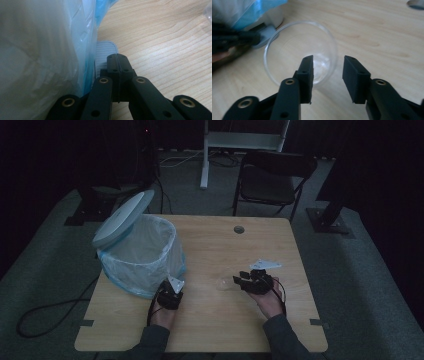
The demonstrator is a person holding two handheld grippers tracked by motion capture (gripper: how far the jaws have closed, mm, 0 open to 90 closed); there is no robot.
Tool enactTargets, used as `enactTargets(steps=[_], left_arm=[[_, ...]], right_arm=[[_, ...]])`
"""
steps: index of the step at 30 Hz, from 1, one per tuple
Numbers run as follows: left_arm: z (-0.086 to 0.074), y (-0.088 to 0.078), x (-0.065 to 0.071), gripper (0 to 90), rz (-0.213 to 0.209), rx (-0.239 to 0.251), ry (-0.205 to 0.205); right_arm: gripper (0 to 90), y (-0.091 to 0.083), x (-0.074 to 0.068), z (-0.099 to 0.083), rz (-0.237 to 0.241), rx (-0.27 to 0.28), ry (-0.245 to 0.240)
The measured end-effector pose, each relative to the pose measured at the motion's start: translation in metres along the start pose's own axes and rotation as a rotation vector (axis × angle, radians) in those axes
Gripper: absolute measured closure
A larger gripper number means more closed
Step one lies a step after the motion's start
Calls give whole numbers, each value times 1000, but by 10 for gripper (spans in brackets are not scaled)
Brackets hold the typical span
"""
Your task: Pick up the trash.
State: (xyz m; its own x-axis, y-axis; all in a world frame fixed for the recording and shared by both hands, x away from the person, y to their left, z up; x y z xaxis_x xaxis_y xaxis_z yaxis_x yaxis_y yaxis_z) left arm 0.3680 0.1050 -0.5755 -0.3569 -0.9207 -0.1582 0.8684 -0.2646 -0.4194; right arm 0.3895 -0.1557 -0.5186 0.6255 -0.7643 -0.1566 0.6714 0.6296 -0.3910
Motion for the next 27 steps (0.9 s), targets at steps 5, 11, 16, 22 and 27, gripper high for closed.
enactTargets(steps=[5,11,16,22,27], left_arm=[[0,0,0,900,1,0,-1],[0,0,0,900,1,1,-2],[0,0,0,900,1,2,-3],[0,0,0,900,0,1,-2],[0,0,-1,900,-1,2,-2]], right_arm=[[689,-7,-2,-17,22,-23,0],[855,-13,-2,-32,32,-45,3],[864,-16,-4,-36,27,-36,-47],[864,-16,-4,-35,18,-21,-54],[864,-15,-3,-37,16,-30,-51]])
Point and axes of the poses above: each handheld gripper's, and its own axes: y roughly forward along the jaws, z roughly out of its top, x roughly to its right, the point moved 6 cm from there along y, roughly forward along the jaws, and after that the axes turned 14 degrees about x, right-handed, at the moved point
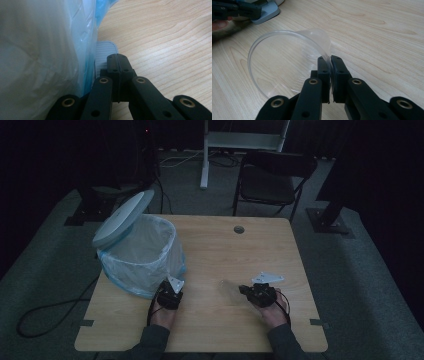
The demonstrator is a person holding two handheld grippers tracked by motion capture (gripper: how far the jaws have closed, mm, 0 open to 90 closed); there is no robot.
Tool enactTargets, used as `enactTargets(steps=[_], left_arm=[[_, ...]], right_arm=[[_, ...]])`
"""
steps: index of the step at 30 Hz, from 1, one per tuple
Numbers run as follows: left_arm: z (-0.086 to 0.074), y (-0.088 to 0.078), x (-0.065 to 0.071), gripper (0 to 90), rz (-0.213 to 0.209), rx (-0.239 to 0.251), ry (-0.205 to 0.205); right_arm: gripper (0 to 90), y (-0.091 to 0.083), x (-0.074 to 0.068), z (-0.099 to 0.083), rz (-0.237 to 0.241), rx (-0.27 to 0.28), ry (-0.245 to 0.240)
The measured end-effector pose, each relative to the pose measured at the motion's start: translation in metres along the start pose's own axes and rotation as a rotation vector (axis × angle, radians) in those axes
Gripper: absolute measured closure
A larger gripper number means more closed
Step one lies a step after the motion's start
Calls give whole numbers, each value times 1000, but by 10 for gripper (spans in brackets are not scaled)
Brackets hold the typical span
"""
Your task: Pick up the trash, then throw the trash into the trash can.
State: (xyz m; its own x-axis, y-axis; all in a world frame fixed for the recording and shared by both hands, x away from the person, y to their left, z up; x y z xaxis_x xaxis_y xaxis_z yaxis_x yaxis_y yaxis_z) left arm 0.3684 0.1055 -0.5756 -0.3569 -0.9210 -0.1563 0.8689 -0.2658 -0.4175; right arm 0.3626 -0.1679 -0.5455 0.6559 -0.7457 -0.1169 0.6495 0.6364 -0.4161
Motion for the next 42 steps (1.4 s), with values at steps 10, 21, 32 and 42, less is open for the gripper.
enactTargets(steps=[10,21,32,42], left_arm=[[0,0,-1,900,-2,0,3],[-1,-1,-1,900,-4,0,-2],[-1,-1,-2,900,-5,1,-2],[0,-1,-1,900,-5,0,-3]], right_arm=[[863,1,0,1,1,2,-1],[864,3,-1,5,3,8,-16],[864,3,-4,17,6,35,-27],[864,4,-11,40,29,62,-68]])
Point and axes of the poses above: each handheld gripper's, and its own axes: y roughly forward along the jaws, z roughly out of its top, x roughly to its right, the point moved 6 cm from there along y, roughly forward along the jaws, and after that the axes turned 14 degrees about x, right-handed, at the moved point
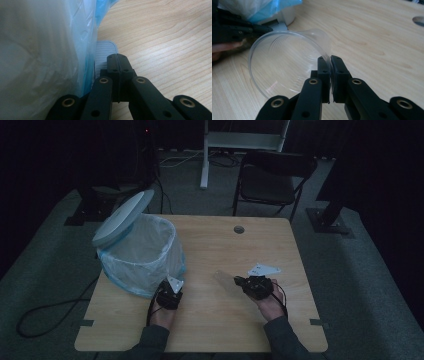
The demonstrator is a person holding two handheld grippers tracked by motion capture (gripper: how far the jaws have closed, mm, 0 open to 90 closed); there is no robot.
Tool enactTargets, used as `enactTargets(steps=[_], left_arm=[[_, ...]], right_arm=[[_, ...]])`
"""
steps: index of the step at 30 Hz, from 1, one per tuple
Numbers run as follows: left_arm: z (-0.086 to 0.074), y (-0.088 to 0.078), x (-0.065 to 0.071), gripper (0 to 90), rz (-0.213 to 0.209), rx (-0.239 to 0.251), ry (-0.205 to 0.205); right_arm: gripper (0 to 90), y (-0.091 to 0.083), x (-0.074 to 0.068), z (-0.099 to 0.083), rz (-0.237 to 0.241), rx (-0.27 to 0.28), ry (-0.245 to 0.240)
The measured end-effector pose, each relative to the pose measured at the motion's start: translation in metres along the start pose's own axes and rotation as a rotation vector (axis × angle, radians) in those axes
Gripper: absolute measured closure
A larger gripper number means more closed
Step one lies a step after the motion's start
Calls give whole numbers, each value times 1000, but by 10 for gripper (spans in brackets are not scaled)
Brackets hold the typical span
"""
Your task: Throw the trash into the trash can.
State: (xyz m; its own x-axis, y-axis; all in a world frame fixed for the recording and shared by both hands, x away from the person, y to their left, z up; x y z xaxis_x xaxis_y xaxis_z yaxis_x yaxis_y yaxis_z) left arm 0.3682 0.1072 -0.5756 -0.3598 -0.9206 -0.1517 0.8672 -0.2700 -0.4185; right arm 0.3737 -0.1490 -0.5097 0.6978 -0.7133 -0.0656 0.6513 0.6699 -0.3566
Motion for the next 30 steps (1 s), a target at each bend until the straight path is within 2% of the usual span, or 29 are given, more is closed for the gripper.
enactTargets(steps=[15,30], left_arm=[[0,0,0,900,-3,1,7],[0,0,0,900,1,1,-7]], right_arm=[[864,1,-6,33,18,46,-48],[865,2,-14,64,40,91,-89]])
Point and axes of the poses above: each handheld gripper's, and its own axes: y roughly forward along the jaws, z roughly out of its top, x roughly to its right, the point moved 6 cm from there along y, roughly forward along the jaws, and after that the axes turned 14 degrees about x, right-handed, at the moved point
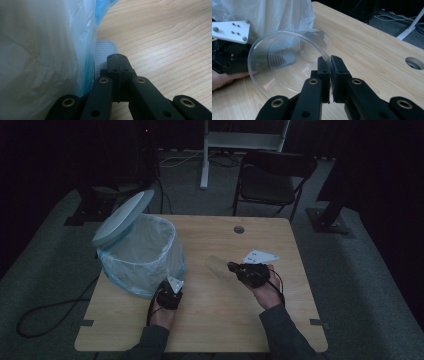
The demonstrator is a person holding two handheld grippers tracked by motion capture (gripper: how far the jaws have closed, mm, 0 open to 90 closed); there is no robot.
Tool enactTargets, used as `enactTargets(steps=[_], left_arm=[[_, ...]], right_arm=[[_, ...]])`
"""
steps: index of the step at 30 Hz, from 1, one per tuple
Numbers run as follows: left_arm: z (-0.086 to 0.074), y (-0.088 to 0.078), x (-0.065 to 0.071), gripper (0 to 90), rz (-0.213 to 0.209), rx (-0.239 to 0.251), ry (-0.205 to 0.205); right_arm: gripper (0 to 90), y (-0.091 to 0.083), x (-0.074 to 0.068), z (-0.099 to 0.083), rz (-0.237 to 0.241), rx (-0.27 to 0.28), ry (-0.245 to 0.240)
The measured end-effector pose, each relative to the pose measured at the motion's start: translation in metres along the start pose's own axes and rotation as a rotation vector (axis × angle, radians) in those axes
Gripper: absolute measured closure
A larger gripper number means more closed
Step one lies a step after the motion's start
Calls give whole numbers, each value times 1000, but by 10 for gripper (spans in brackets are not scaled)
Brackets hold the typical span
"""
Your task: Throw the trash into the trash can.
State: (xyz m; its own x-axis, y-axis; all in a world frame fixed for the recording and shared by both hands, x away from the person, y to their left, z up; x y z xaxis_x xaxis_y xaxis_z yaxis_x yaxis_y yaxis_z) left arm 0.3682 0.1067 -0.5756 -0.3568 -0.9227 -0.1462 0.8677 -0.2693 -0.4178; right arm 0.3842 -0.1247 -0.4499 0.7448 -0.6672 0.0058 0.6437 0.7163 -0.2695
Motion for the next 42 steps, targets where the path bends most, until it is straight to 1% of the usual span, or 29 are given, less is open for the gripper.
enactTargets(steps=[2,10,16,18,21,35,42], left_arm=[[0,0,0,900,-1,0,5],[0,0,1,900,0,1,-8],[0,0,0,900,-2,-1,-3],[0,0,0,900,-4,-3,6],[0,0,0,900,-4,-4,2],[0,0,0,900,-5,-5,-1],[0,0,0,900,-5,-5,-2]], right_arm=[[865,1,0,3,4,4,-8],[865,3,-2,11,14,11,-16],[865,4,-4,18,22,20,-29],[865,5,-5,20,27,25,-33],[865,5,-6,24,31,31,-35],[865,8,-9,35,46,43,-54],[865,9,-11,39,52,47,-55]])
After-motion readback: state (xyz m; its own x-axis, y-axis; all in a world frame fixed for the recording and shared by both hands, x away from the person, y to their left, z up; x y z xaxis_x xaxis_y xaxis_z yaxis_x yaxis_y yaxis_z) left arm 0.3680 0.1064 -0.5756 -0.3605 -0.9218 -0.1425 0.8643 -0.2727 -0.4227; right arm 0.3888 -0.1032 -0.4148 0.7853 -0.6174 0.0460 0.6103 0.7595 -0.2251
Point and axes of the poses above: each handheld gripper's, and its own axes: y roughly forward along the jaws, z roughly out of its top, x roughly to its right, the point moved 6 cm from there along y, roughly forward along the jaws, and after that the axes turned 14 degrees about x, right-handed, at the moved point
